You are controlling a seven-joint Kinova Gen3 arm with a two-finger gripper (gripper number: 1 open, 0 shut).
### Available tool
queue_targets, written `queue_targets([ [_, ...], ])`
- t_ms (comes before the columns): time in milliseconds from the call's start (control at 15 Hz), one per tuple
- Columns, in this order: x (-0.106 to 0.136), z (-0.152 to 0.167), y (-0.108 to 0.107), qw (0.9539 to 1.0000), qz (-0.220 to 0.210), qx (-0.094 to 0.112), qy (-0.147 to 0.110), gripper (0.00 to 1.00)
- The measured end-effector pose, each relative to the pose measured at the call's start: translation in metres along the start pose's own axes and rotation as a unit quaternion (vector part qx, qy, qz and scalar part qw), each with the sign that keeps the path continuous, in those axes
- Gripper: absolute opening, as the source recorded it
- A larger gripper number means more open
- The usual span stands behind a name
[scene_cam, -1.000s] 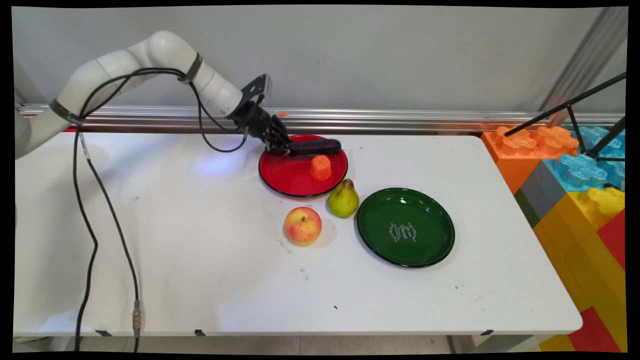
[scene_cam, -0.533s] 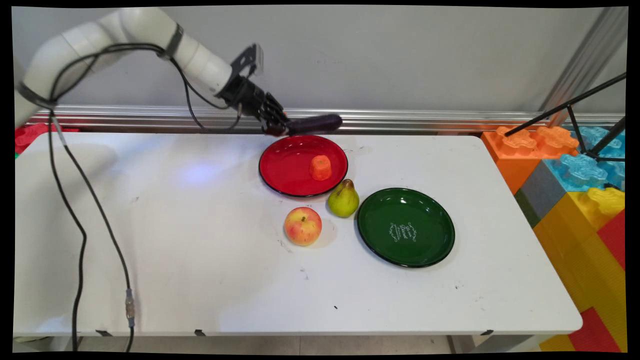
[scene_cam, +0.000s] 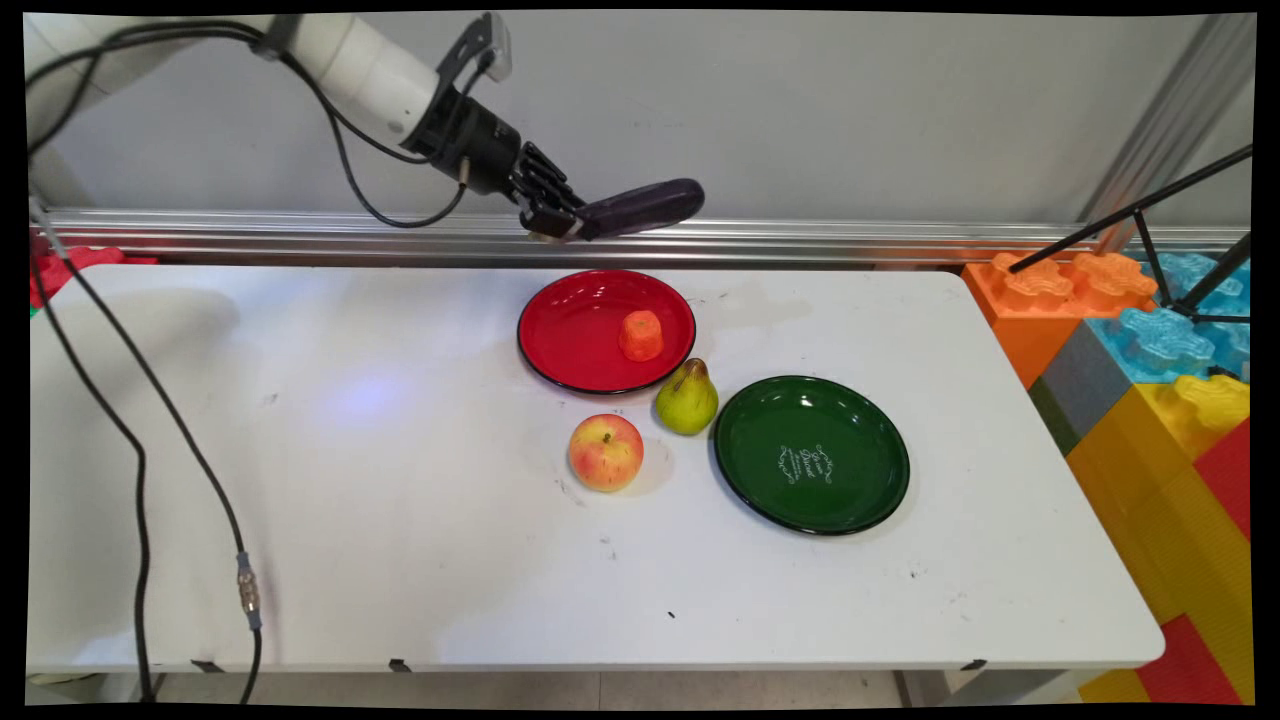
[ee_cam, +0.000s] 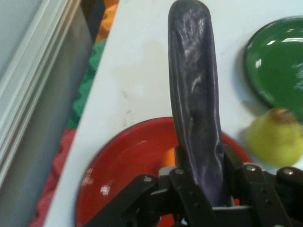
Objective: Place the picked object on the table
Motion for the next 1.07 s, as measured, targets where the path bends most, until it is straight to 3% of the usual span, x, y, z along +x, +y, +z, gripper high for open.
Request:
queue_targets([
  [400, 0.016, -0.027, 0.081, 0.9984, -0.033, -0.045, -0.003, 0.0],
  [733, 0.016, -0.035, 0.148, 0.9954, -0.045, -0.084, -0.012, 0.0],
  [1067, 0.004, -0.027, 0.181, 0.9934, -0.048, -0.103, -0.019, 0.0],
])
